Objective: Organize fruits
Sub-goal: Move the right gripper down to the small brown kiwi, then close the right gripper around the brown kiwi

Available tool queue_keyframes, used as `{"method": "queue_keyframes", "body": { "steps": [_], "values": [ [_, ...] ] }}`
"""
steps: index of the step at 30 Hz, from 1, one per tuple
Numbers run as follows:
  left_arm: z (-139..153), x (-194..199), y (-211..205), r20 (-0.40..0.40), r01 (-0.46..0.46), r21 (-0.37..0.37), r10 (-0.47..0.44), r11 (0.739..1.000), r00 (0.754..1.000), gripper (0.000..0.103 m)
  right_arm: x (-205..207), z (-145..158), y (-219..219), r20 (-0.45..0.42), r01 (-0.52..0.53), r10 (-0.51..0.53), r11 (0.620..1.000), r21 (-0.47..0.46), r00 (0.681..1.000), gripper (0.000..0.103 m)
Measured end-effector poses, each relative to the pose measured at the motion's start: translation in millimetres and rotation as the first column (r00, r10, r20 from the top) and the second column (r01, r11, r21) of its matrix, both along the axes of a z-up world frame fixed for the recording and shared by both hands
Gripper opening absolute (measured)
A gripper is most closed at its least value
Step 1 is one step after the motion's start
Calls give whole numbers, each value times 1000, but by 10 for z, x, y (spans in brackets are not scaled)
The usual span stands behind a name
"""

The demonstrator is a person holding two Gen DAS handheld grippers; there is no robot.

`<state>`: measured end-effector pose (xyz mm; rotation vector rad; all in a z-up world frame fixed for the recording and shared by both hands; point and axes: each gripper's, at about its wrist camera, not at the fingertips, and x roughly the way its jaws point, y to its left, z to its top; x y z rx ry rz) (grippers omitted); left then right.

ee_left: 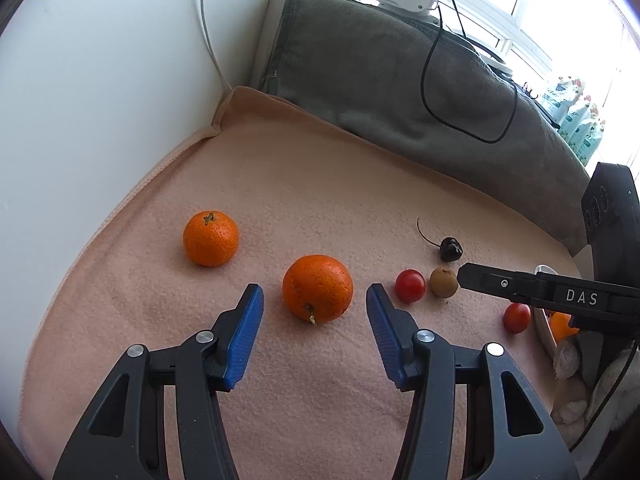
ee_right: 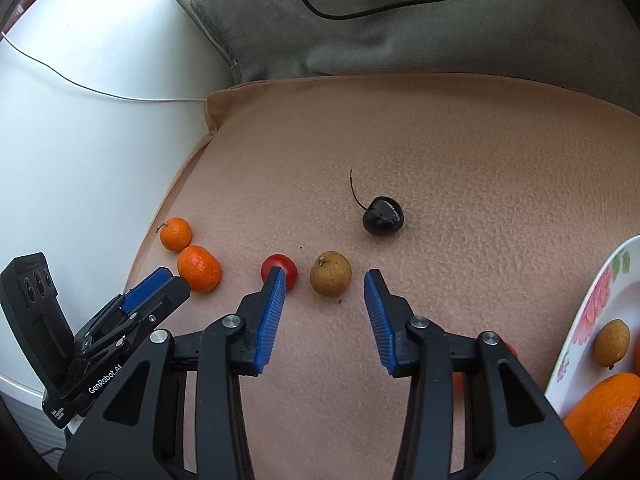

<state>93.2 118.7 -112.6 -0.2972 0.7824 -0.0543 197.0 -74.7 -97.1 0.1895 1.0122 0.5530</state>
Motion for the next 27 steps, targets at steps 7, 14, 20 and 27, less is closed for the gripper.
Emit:
{"method": "queue_keyframes", "body": {
  "steps": [7, 14, 20, 27],
  "values": [
    [-43, 67, 5, -9, -5, -6, 5, 1000, 1000, 52, 65, -94, 84, 1, -8, 8, 999, -44, 1000, 39],
    [-96, 116, -7, -21, -1, -4, 1, 1000, 1000, 52, 114, -165, 157, 15, -21, 22, 996, -89, 1000, 38],
    [-134, 165, -1, -32, 3, -16, -4, 1000, 999, 48, 142, -211, 174, 17, -28, 30, 994, -108, 999, 34],
    [-139, 167, 0, -31, 10, -31, -11, 999, 999, 45, 157, -225, 210, 26, -31, 34, 991, -127, 999, 32]
  ]
}}
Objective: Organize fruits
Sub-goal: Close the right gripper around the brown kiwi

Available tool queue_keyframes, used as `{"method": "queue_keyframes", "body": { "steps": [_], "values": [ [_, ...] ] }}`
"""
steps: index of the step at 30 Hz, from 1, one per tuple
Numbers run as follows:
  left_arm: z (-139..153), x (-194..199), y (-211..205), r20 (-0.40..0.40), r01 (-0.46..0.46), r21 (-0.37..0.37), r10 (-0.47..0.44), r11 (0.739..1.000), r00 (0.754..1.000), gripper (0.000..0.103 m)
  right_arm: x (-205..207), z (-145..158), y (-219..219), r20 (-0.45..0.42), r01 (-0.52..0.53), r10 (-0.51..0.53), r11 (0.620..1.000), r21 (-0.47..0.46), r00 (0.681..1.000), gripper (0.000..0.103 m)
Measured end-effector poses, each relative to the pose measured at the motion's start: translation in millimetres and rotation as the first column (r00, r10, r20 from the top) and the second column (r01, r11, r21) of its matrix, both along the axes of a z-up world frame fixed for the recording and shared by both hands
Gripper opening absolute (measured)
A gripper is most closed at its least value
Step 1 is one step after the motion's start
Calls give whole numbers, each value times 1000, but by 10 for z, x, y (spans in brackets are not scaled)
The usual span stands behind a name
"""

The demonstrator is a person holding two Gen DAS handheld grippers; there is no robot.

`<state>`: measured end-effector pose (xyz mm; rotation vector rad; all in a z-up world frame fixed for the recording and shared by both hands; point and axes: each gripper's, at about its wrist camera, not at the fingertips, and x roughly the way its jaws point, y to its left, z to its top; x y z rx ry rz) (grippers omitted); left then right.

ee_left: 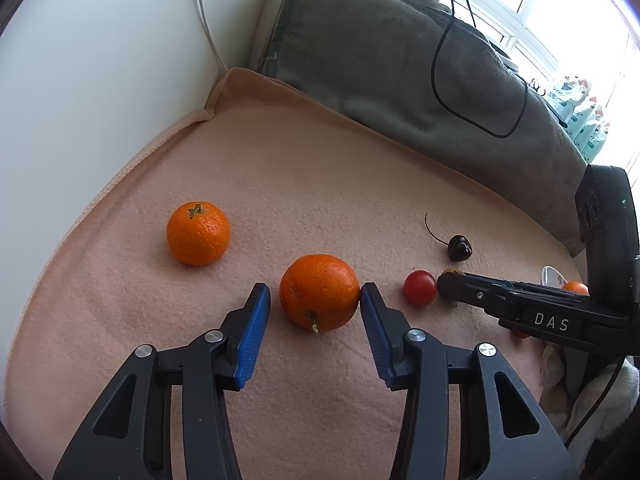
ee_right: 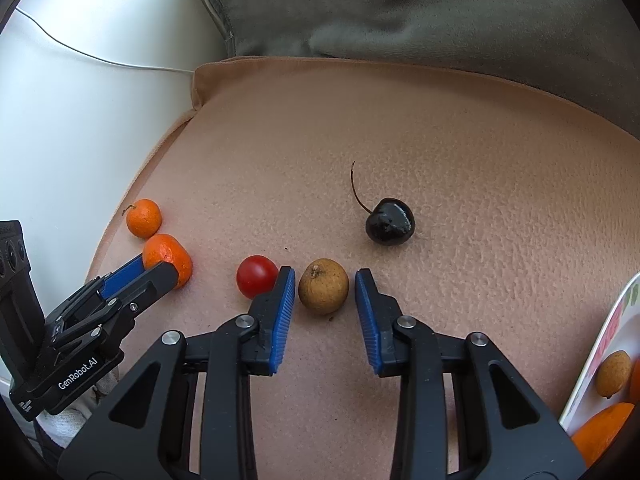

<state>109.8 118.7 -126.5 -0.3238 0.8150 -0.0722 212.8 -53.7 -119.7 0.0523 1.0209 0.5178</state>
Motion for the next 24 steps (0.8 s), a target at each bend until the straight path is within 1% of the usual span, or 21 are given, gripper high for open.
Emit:
{"method": "queue_keyframes", "body": {
  "steps": [3, 6, 7, 24],
  "values": [
    [-4, 6, 2, 1, 2, -4, -2, 1000, 1000, 43, 11, -11, 23, 6, -1, 1, 1000, -18, 1000, 29],
    [-8, 17, 5, 1, 3, -14, -3, 1000, 1000, 41, 20, -8, 30, 6, -2, 2, 1000, -18, 1000, 28],
    [-8, 20, 4, 1, 2, -13, -2, 1000, 1000, 40, 19, -6, 27, 7, -2, 2, 1000, -17, 1000, 26],
    [16, 7, 6, 12, -1, -3, 1, 1000, 1000, 39, -7, 6, 7, 7, 5, -5, 1000, 3, 1000, 26]
  ]
}}
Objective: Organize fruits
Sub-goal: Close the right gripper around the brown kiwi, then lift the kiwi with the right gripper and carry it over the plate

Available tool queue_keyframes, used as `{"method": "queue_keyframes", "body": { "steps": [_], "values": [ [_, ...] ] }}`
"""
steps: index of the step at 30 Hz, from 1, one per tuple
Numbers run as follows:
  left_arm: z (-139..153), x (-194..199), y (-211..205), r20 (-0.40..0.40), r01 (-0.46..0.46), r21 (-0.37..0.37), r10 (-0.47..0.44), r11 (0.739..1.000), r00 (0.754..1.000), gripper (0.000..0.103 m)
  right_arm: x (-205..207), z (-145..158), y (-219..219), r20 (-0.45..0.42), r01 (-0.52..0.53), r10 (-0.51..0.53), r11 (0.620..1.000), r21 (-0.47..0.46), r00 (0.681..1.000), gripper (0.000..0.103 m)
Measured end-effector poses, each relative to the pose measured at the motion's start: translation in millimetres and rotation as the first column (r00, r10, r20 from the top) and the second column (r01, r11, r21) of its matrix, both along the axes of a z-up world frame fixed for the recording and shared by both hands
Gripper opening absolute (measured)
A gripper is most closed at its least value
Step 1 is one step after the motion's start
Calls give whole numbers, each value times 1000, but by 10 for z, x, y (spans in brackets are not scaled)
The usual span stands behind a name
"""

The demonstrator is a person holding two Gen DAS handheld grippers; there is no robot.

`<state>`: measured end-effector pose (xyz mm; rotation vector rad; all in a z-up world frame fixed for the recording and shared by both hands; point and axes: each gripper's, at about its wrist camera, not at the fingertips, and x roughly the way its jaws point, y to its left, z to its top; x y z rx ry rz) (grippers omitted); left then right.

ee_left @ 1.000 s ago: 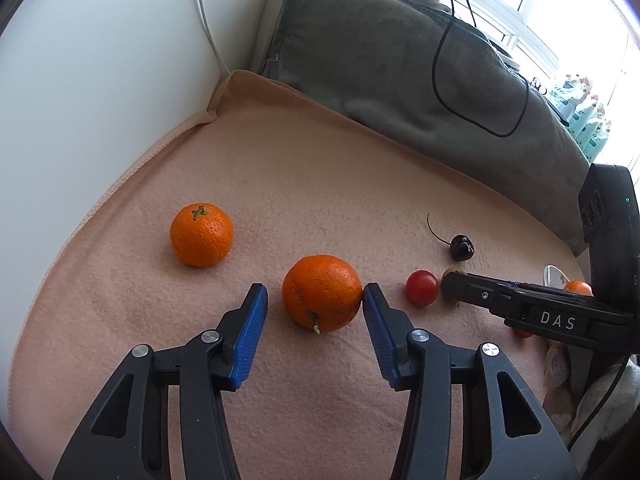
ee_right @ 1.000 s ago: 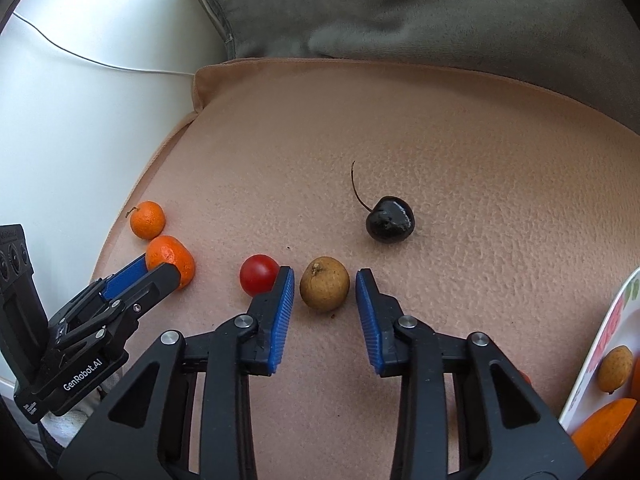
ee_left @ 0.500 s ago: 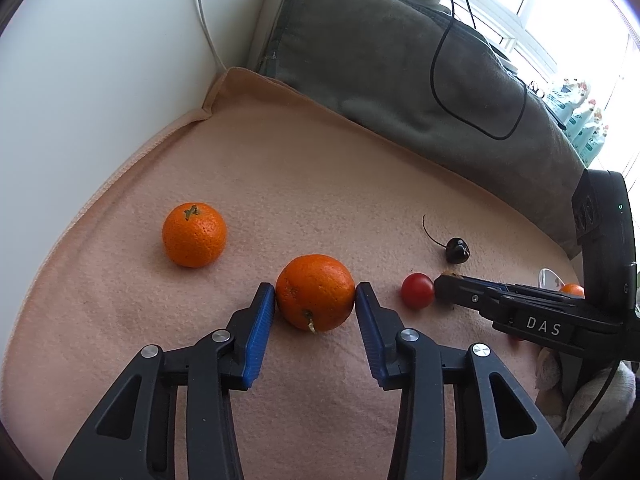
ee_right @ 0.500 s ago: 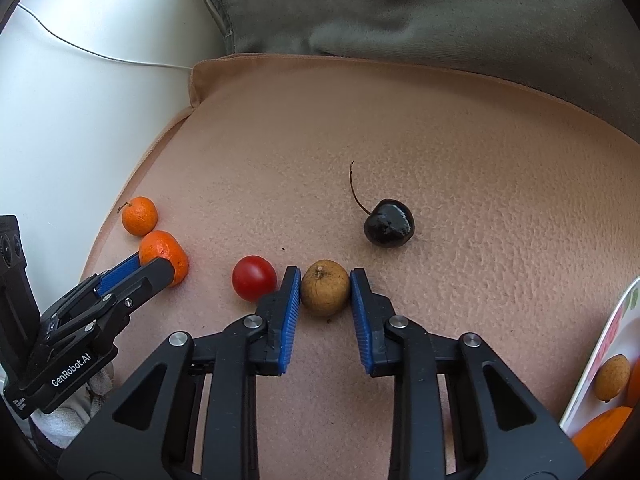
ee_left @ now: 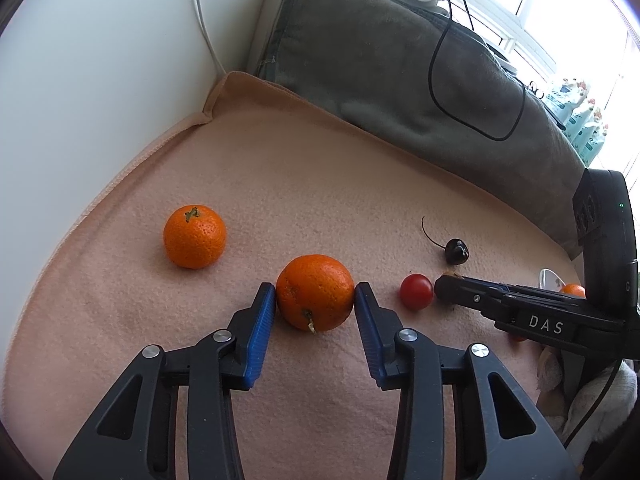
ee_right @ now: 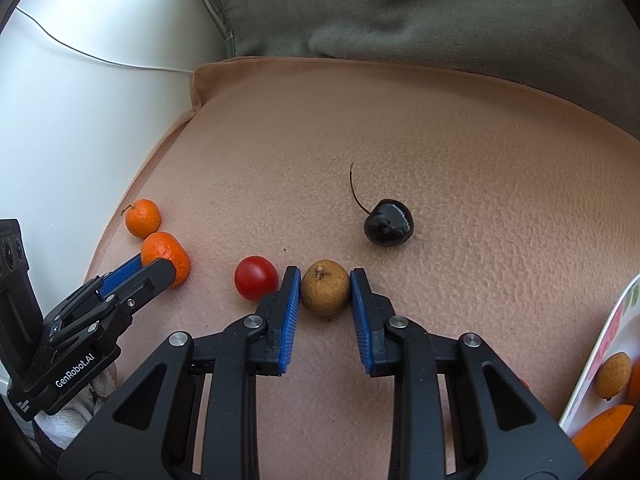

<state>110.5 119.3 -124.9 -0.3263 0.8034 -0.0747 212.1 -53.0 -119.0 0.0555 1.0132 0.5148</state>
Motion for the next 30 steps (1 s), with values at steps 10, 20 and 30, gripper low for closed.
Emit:
{"method": "queue_keyframes", "body": {
  "steps": [10, 20, 30],
  "values": [
    [11, -30, 37, 11, -6, -16, 7, 1000, 1000, 39, -30, 31, -24, 10, 1, -1, 1000, 2, 1000, 26],
    [134, -102, -46, 37, 12, -28, -11, 1000, 999, 39, -165, 192, -96, 36, 3, -4, 1000, 30, 999, 26],
    [347, -241, -231, 84, 54, -45, -50, 998, 995, 39, -494, 492, -310, 106, -7, -1, 997, 71, 994, 26]
  ]
}}
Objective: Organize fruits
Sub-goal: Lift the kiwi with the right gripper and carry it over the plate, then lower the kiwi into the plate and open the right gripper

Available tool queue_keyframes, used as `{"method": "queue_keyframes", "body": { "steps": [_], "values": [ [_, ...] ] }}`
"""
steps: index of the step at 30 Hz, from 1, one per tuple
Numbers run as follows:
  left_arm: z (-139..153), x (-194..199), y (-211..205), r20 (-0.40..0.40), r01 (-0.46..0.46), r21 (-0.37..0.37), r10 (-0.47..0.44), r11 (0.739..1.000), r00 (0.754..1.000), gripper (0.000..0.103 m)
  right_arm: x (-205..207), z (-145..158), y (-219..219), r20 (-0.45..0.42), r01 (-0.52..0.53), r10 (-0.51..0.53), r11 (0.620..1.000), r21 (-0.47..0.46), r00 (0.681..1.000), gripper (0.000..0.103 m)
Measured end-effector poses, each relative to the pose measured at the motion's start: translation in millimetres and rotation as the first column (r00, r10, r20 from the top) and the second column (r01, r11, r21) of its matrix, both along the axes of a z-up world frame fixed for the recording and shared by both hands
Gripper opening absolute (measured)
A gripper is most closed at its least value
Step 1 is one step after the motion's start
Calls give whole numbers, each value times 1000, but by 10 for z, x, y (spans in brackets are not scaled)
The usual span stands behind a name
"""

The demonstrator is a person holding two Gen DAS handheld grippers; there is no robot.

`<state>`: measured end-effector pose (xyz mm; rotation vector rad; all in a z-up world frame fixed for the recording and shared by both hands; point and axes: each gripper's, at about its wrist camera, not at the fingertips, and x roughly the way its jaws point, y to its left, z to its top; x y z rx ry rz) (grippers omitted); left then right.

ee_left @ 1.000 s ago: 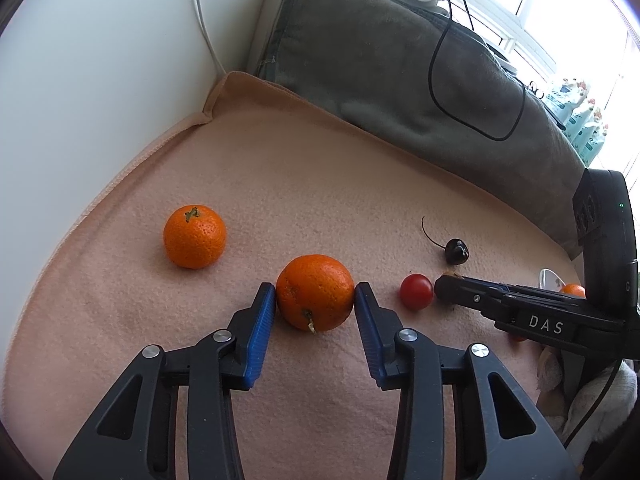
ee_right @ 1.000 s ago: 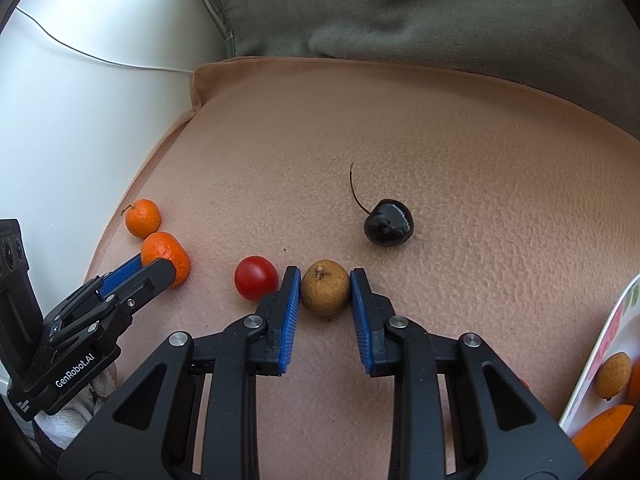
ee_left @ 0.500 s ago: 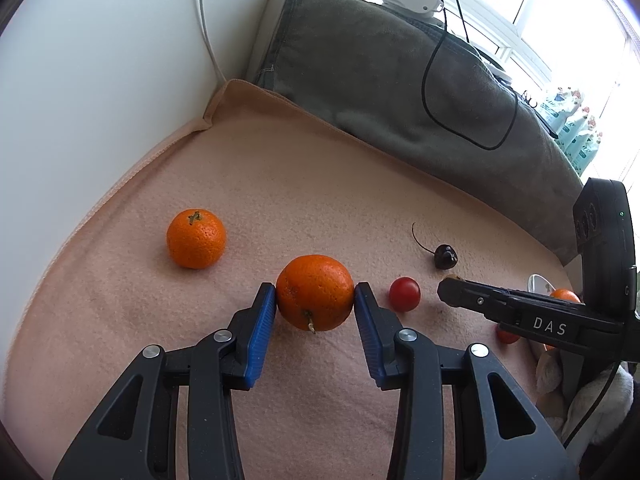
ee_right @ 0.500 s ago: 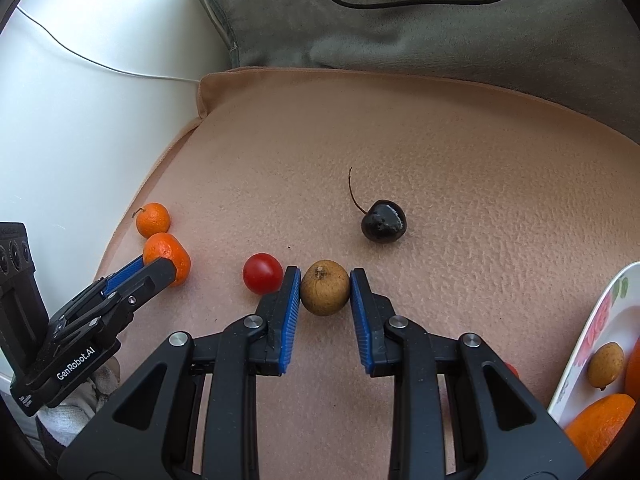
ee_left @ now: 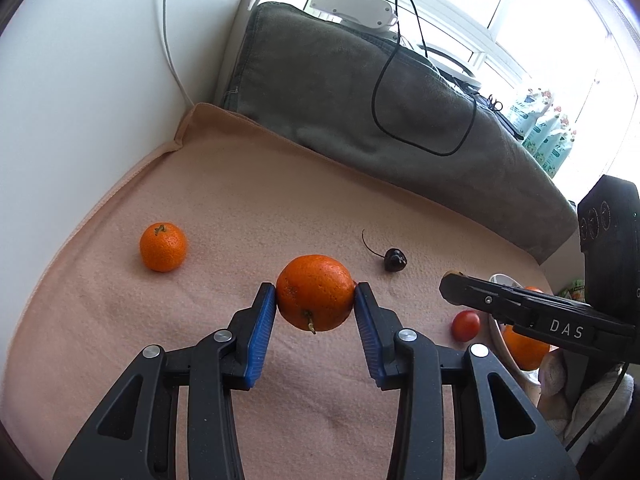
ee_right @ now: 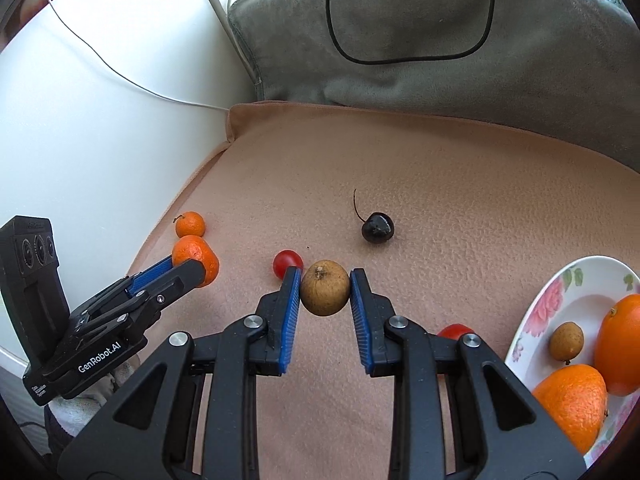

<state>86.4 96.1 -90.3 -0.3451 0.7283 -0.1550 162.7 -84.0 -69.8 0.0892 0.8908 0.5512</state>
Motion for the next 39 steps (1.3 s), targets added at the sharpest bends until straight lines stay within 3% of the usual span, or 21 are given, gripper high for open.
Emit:
{"method": "queue_keyframes", "body": {
  "steps": [18, 30, 39],
  "values": [
    [371, -75, -844, 83, 194, -14, -193, 981, 978, 39, -874, 426, -1176, 109, 150, -159, 985, 86, 981, 26],
    [412, 90, -1560, 73, 342, 0, -341, 940, 937, 39, -1165, 257, -1918, 95, 276, -282, 959, 72, 955, 26],
    [370, 300, -1976, 24, 432, 34, -433, 901, 901, 39, -1176, 56, -2114, 69, 312, -316, 948, 65, 946, 26]
  ]
}}
